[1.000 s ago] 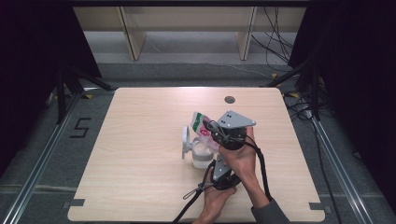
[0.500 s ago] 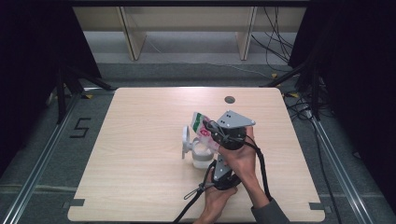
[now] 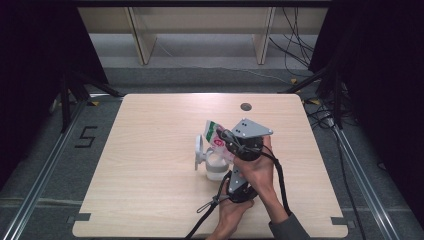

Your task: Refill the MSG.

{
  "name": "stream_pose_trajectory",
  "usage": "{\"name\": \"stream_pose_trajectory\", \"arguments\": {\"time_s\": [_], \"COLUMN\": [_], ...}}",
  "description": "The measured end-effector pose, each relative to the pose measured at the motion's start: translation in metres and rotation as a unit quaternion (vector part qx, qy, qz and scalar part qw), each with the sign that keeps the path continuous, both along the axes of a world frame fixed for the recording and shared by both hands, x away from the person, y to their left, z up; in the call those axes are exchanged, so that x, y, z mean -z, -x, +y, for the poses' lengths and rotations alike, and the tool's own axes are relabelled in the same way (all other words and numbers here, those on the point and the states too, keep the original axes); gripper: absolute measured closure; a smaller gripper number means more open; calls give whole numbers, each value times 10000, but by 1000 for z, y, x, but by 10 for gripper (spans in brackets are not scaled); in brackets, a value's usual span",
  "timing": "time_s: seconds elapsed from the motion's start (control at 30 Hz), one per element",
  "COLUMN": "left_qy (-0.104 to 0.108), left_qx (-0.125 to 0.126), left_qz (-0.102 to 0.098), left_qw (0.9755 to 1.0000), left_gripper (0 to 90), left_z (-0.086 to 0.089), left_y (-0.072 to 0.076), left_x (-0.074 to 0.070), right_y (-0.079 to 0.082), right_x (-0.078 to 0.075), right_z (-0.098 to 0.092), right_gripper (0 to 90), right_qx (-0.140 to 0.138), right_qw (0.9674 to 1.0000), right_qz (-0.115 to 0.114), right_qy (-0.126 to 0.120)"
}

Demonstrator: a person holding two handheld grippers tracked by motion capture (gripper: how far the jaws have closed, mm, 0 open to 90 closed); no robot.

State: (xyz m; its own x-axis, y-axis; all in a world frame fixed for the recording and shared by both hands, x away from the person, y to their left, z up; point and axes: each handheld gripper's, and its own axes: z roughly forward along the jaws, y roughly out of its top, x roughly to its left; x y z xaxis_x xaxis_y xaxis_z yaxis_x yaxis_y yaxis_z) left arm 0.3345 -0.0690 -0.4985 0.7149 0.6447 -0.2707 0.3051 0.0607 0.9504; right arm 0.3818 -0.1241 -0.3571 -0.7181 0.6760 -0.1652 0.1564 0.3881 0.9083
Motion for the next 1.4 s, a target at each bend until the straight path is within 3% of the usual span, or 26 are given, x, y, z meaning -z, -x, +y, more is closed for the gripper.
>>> {"name": "stream_pose_trajectory", "arguments": {"time_s": [0.4, 0.43, 0.5, 0.53, 0.57, 0.6, 0.63, 0.67, 0.7, 0.77, 0.8, 0.83, 0.87, 0.93, 0.97, 1.0, 1.07, 1.23, 1.27, 1.3, 1.33, 1.4], "left_qy": [40, 0, -509, -126, -126, 65, -26, -351, -502, -528, -26, -374, -507, -513, -31, 122, -14, 23, -245, -494, -505, 50], "left_qx": [-24, -22, 178, 21, 21, -34, -10, 116, 190, 176, -1, 116, 170, 179, -7, -52, -5, -25, 68, 174, 174, -34], "left_qz": [-7, -18, -104, -29, -29, -4, -26, -63, -92, -98, -22, -89, -111, -111, -18, 8, -17, -22, -64, -110, -114, -7], "left_qw": [10000, 10000, 9985, 9999, 9999, 10000, 10000, 9993, 9985, 9984, 10000, 9992, 9985, 9985, 10000, 9999, 10000, 10000, 9997, 9986, 9985, 10000], "left_gripper": [761, 761, 761, 761, 761, 760, 761, 761, 761, 761, 761, 761, 761, 761, 761, 761, 761, 761, 761, 762, 761, 761], "left_z": [-1, 0, 7, 1, 1, -1, 0, 5, 7, 7, 0, 5, 7, 7, 0, -2, 0, -1, 3, 7, 7, -1], "left_y": [0, 0, -1, 0, 0, 1, 0, -1, -1, -1, 0, -1, -1, -1, 0, 0, 0, 1, 0, -1, -1, 0], "left_x": [-1, 0, -1, 0, 0, 0, 0, 0, 0, -1, 0, 0, -1, -1, -1, -1, -1, -1, -1, -1, -1, -1], "right_y": [0, 0, 0, 0, 0, 1, 1, 0, 0, 0, 0, 1, 0, 0, 0, 1, 1, 0, 1, 0, 0, 1], "right_x": [0, 0, 0, 0, 0, 0, 0, 0, 0, 0, 0, 0, -1, -1, -1, -1, 0, 0, -1, -1, -1, -1], "right_z": [0, 0, -1, -1, -1, 0, 0, 0, -1, -1, -1, 0, -1, -1, -1, -1, 1, 0, 0, -1, -1, 0], "right_gripper": [900, 900, 900, 900, 900, 900, 900, 900, 900, 900, 900, 900, 900, 900, 900, 900, 900, 900, 900, 900, 900, 900], "right_qx": [12, -4, 10, 12, 12, -27, 10, -14, 13, 25, 6, 13, -10, -9, -1, -16, 29, 15, -19, -36, -31, -7], "right_qw": [10000, 10000, 10000, 10000, 10000, 10000, 10000, 10000, 10000, 10000, 10000, 10000, 10000, 9999, 9999, 10000, 9999, 9999, 10000, 10000, 9999, 10000], "right_qz": [-67, -35, -46, -44, -44, -22, -52, -35, -57, -59, -38, -39, -92, -102, -108, -72, -82, -100, 2, -78, -73, -54], "right_qy": [-36, -19, -47, -41, -41, -10, -33, -24, -40, -65, -48, -47, -29, -30, -26, -2, -60, -45, -46, -38, -80, -47]}}
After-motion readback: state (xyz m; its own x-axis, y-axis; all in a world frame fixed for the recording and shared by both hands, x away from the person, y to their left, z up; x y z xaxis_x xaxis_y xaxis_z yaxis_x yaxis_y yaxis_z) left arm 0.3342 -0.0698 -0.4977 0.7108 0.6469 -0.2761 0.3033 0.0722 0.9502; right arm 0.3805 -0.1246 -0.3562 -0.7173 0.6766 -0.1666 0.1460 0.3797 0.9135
